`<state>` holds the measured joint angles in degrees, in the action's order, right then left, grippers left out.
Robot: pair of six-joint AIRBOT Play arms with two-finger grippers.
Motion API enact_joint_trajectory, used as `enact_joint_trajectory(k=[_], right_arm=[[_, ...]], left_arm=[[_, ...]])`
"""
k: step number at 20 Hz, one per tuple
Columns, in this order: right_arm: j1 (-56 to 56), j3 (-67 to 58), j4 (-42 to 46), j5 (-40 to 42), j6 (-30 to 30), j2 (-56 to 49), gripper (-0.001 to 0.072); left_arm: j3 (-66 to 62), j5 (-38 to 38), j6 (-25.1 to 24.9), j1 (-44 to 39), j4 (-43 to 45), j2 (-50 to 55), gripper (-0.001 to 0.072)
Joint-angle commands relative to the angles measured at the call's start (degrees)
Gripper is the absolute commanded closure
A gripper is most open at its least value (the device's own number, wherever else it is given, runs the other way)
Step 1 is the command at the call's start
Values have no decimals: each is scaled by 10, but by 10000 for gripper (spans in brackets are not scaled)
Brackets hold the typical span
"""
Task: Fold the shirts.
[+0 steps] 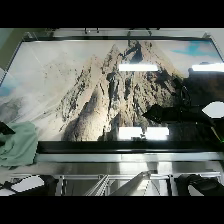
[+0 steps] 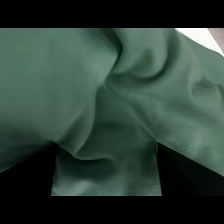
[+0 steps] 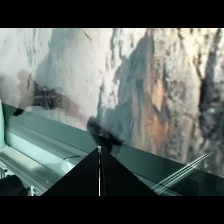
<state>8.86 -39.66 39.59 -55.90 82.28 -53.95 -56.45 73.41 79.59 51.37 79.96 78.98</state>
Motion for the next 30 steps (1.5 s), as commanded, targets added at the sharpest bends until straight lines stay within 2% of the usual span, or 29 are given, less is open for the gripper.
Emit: enact_joint_trajectory(k=[1,2,6,10,13,18,19,21,24,27,30], right_arm=[[0,0,0,0,0,0,699],[0,0,0,0,0,0,699],[0,0,0,0,0,0,699],[0,0,0,0,0,0,699],[0,0,0,0,0,0,699],[0,0,0,0,0,0,699],[0,0,0,0,0,0,699],[0,0,0,0,0,0,699],[0,0,0,-1,0,0,699],[0,0,1,-8,-1,0,698],[0,0,2,-22,-50,-4,695]], left_arm=[[0,61,-6,-2,-14,65,666],[-2,65,-35,-11,-44,65,706],[-59,66,-67,-88,-239,14,686],[-115,99,-130,-239,-474,-73,684],[-113,74,-159,-383,-485,-129,685],[-49,-27,-148,-545,-375,-142,683],[-38,-31,-149,-562,-374,-132,501],[-28,-31,-148,-587,-375,-103,-13],[-47,14,-146,-586,-374,-54,-1],[-73,138,-130,-548,-374,-13,0],[-22,145,-124,-511,-362,-12,0]])
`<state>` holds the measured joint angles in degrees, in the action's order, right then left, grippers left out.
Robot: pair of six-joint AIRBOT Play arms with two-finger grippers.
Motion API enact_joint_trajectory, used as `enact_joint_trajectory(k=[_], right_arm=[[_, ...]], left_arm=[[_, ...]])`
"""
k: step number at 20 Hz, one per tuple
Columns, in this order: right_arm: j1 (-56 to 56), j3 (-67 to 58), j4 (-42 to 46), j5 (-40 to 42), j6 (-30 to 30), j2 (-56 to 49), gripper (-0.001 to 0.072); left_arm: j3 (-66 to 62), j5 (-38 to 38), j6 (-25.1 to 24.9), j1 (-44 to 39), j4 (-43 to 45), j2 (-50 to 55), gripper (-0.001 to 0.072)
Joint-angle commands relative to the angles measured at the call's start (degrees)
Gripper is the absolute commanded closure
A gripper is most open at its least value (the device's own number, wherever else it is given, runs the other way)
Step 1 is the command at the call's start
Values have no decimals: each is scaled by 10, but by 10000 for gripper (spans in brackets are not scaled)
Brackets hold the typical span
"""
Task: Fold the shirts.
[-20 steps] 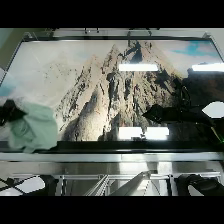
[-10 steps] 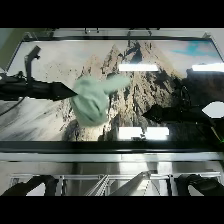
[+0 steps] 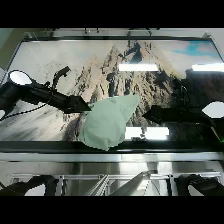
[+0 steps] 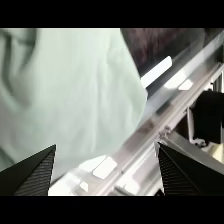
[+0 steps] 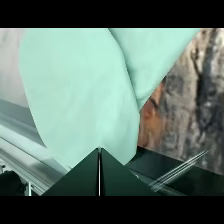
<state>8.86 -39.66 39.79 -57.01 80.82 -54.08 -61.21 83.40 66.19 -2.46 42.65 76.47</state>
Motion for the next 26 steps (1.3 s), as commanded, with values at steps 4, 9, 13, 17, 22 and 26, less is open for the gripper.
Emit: enact_joint_trajectory(k=[4,9,13,17,22,26], right_arm=[[-19,-5,-3,19,-89,-56,114],[-44,-108,-6,41,-117,-233,114],[-43,-198,-28,25,-117,-369,115],[-31,-238,-67,24,-116,-451,161],[-16,-263,-131,21,-129,-509,414],[-26,-292,-204,-14,-196,-514,700]], left_arm=[[138,-19,10,71,125,-26,0],[225,-181,10,87,99,-26,0],[193,-190,9,44,97,65,17],[130,-187,7,-18,97,144,144],[88,-177,7,-38,98,173,244],[88,-154,1,-16,92,148,687]])
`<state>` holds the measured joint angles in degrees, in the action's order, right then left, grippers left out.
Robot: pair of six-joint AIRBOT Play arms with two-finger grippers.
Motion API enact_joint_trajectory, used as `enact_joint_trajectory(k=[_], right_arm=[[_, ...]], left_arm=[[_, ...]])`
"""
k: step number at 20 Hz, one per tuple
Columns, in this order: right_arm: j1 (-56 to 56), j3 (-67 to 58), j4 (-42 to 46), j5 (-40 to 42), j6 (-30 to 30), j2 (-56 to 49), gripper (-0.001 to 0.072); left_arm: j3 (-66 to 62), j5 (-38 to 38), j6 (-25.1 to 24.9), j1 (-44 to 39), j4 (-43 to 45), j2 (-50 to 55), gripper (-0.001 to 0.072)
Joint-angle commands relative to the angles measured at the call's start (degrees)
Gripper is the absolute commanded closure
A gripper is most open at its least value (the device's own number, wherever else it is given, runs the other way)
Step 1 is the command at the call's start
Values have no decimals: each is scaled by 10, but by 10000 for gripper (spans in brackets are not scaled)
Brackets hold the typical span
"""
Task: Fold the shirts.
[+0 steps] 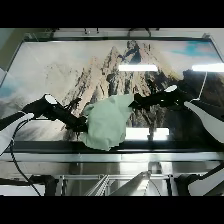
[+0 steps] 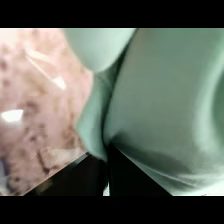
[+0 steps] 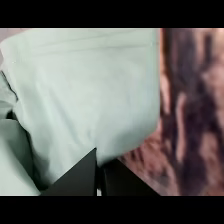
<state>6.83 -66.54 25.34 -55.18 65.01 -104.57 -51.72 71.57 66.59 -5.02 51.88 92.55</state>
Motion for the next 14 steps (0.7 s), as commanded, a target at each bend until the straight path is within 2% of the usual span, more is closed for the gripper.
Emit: enact_joint_trajectory(k=[1,4,7,10,14], right_arm=[[-15,-39,-59,-68,-37,-1,701],[-60,-81,-59,-160,-32,67,701],[-119,-114,-83,-210,-27,202,701],[-151,-118,-158,-211,-64,368,700],[-154,-117,-151,-176,-89,534,700]], left_arm=[[-7,-27,-14,23,-13,-35,687],[-32,14,-20,88,-57,-135,687],[-114,76,-21,173,-146,-257,687],[-202,66,-43,231,-242,-386,686],[-302,12,-51,274,-244,-512,682]])
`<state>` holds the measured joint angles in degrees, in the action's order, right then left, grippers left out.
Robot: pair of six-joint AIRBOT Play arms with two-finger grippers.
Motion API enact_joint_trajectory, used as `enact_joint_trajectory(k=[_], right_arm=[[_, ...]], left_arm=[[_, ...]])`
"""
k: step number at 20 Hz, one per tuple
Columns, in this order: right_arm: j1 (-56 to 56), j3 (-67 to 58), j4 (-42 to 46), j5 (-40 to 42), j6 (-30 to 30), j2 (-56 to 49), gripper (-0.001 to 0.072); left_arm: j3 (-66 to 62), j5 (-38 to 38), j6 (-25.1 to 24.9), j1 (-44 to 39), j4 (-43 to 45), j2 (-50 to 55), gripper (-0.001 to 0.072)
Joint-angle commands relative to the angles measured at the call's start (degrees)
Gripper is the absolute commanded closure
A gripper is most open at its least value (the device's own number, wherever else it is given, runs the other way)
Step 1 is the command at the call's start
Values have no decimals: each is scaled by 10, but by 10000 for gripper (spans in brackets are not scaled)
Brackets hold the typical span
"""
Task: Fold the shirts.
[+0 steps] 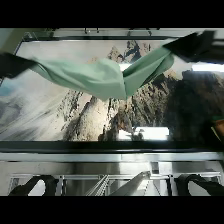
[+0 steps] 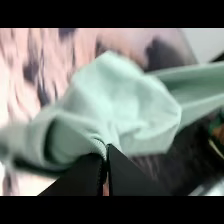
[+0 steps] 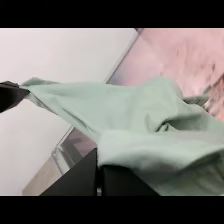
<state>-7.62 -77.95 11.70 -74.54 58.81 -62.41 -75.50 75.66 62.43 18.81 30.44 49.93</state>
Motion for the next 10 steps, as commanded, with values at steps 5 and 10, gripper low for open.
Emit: enact_joint_trajectory(k=[5,10], right_arm=[[-9,-3,83,133,-40,223,699],[-7,37,147,96,16,156,699]], left_arm=[[-82,-27,-18,99,57,-150,681],[-82,-5,-20,33,57,-49,680]])
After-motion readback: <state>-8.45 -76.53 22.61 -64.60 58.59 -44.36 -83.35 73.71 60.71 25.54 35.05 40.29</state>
